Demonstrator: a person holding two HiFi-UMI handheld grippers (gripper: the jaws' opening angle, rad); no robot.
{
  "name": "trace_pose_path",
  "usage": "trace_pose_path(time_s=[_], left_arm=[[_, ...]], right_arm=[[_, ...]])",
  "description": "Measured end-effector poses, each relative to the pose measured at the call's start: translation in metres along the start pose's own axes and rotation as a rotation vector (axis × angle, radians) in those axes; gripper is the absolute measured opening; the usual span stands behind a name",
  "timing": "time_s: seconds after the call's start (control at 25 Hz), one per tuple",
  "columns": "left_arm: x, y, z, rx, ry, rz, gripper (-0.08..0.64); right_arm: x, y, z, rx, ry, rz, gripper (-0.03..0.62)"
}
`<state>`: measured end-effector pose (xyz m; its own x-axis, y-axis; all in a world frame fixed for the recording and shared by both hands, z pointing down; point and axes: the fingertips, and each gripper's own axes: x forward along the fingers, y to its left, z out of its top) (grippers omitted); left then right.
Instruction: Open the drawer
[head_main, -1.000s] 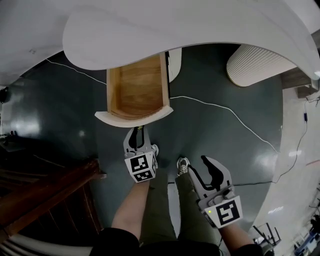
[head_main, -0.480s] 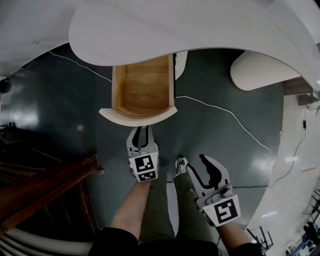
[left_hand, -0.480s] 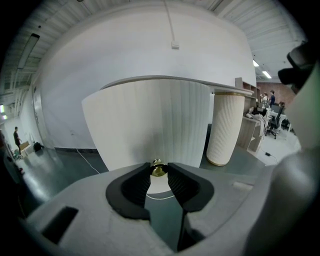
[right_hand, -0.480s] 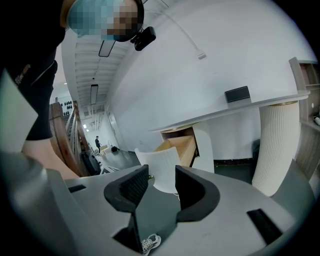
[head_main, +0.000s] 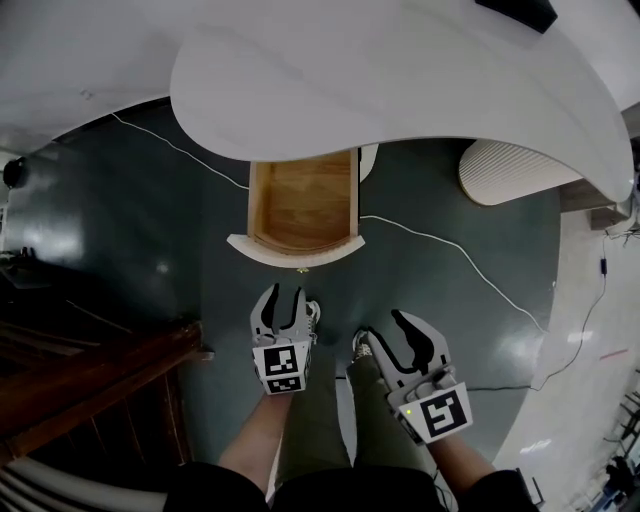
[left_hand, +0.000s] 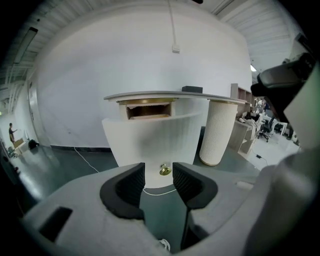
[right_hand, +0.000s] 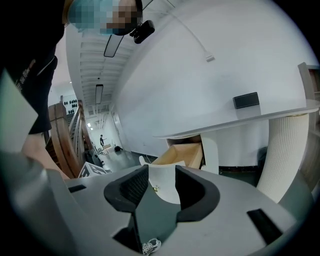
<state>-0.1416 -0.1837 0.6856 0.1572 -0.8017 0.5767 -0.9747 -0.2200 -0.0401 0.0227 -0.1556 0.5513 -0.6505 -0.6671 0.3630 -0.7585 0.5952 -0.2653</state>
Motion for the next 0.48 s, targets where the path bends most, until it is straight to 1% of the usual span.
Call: trace_pose_path(time_s=[0.16,0.36,0.48], left_arm=[[-0.029,0.002,0.018,0.039,-0.003,-0.023,0.171],[-0.059,0.009,0.054,-0.016,-0.024,-0.026,0.173],[-0.077,0.014,0.078,-0.019,-0.063,-0.022,0.173]], right_arm=[[-0.004,0.007,0.013,-0.011,0.011,0.0,0.173],[-0.009,0.012,0.036,-0.019,0.011,-0.005,0.173],[-0.014,0.02,0.051,-0.015,0.004,-0.008,0.172]])
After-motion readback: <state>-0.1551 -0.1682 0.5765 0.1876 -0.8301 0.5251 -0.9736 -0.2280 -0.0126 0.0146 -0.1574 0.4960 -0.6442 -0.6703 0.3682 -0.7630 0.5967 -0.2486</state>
